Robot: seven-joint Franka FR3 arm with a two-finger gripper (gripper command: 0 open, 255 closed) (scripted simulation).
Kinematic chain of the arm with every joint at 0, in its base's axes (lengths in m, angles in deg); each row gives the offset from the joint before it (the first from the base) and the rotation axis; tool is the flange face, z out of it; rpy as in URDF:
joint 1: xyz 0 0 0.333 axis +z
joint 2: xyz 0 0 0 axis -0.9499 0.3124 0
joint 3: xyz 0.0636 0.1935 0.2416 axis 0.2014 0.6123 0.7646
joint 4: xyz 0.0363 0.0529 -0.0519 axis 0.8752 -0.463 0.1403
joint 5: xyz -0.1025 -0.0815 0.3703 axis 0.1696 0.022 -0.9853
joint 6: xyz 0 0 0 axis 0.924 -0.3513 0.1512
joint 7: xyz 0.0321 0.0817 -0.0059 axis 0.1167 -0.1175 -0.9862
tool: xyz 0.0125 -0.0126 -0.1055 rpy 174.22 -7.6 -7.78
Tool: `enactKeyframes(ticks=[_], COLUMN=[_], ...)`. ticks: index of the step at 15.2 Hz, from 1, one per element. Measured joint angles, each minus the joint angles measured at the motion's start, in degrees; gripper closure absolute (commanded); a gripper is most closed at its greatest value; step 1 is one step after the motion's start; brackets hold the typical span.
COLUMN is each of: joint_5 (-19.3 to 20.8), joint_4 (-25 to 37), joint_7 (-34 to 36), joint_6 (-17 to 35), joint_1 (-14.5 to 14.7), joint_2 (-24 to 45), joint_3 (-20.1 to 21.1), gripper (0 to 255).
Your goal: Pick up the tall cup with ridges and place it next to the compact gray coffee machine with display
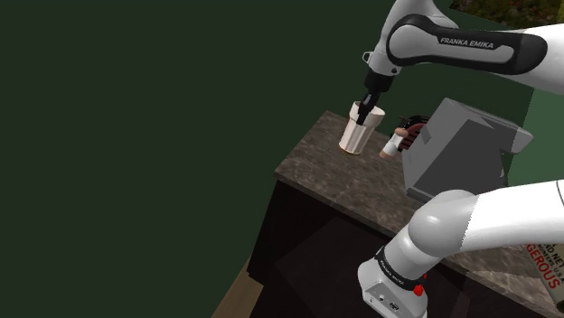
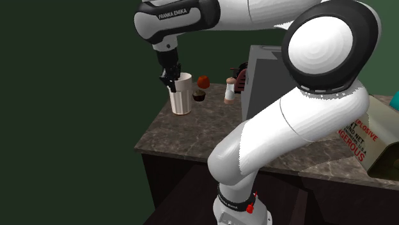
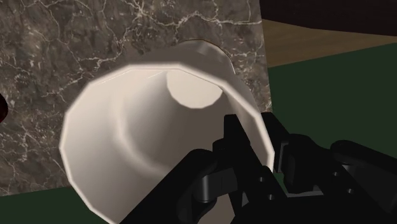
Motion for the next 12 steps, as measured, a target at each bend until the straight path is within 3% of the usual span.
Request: enactKeyframes(ticks=[12], joint_5=[-0.45], joint_4=[9.92], joint_7=[-1.22], joint_6=[-8.85], joint_1=[0.05], joint_2=[1.0], joint_3=[0.47], gripper=[255])
